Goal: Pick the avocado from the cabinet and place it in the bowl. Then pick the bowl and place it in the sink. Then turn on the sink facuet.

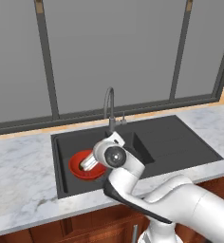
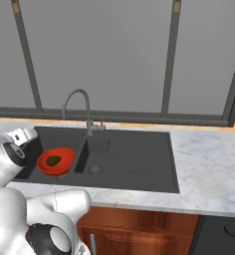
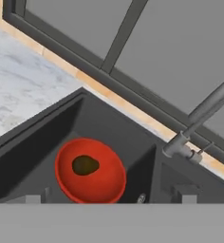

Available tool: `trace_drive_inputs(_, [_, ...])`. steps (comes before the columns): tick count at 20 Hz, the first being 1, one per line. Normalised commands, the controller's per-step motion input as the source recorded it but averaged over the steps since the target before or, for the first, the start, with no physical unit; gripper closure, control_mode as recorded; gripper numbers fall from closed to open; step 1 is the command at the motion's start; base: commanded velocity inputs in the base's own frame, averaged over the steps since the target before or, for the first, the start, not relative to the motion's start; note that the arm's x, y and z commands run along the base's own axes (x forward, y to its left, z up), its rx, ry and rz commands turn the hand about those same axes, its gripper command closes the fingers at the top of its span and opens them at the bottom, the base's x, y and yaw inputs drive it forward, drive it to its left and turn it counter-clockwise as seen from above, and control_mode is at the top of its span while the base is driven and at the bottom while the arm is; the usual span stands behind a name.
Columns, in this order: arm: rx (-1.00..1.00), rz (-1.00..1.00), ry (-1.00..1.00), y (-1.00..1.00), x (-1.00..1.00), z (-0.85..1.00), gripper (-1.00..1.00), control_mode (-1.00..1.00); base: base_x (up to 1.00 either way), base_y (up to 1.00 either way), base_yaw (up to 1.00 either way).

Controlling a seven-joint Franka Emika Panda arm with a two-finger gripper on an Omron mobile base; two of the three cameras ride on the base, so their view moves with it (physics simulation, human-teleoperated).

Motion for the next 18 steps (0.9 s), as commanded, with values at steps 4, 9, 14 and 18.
trace_drive_inputs(4, [0.05,-0.04,0.05,-0.03,-0.27,0.23,-1.0,-1.0,0.0,0.0,0.0])
trace_drive_inputs(9, [0.41,-0.2,0.1,-0.37,-0.36,1.0,-1.0,-1.0,0.0,0.0,0.0])
trace_drive_inputs(14, [0.47,-0.26,0.18,-0.62,-0.27,0.83,-1.0,-1.0,0.0,0.0,0.0])
trace_drive_inputs(18, [0.55,-0.33,0.15,-0.87,-0.15,0.22,-1.0,-1.0,0.0,0.0,0.0])
